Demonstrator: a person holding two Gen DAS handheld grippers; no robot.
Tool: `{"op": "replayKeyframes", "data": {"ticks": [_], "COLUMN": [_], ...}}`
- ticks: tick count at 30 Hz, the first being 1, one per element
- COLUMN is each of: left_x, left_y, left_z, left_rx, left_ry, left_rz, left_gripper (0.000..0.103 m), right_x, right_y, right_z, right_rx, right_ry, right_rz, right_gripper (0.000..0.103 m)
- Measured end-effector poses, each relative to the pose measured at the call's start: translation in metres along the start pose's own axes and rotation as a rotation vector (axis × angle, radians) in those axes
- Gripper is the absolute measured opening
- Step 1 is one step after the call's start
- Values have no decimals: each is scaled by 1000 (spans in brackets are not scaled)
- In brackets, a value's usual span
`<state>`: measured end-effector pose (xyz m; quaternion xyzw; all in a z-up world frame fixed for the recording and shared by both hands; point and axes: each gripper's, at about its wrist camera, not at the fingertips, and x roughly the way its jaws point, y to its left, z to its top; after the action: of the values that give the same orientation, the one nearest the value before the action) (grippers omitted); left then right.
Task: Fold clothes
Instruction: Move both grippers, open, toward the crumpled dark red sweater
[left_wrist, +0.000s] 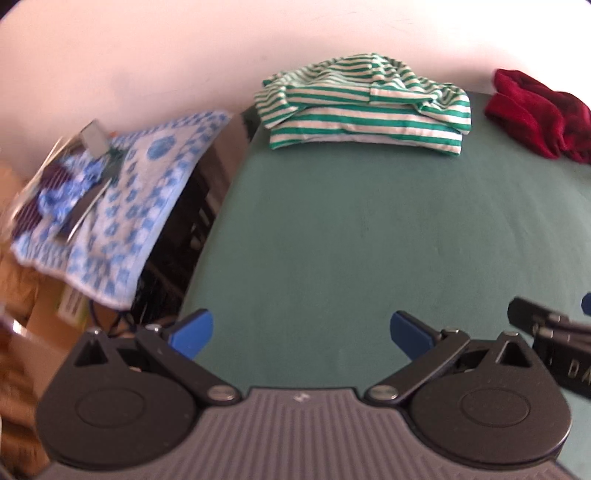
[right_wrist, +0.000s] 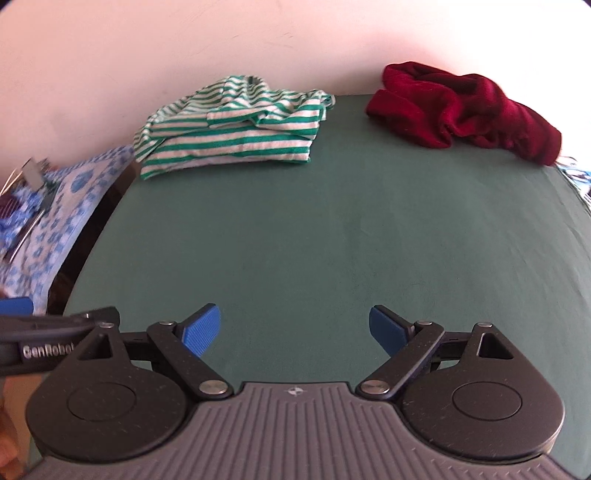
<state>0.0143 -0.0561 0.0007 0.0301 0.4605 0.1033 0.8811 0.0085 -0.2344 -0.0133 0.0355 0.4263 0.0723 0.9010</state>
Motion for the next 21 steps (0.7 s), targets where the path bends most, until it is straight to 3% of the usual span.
{"op": "replayKeyframes", "data": {"ticks": [4,9,17,21], "left_x": [-11,-35,-59,-62], "left_y": [-41,-85,-166,-203], "left_z": [-4,-10,26,58], "left_rx": [-36,-54,134,183], "left_ry": [27,6,-98,-109], "left_rz": [18,19,47,-86], "left_gripper": [102,102,102,102], "right_x": [-1,-10,-34,-46], "right_y": [-43,-94,-179,-221], "right_z": [14,28,58,73], "right_rx": [-39,-25,12,31], "right_ry": [22,18,-3,-13], "right_rz": [30,38,-63,-114], "right_gripper": [90,90,90,90]}}
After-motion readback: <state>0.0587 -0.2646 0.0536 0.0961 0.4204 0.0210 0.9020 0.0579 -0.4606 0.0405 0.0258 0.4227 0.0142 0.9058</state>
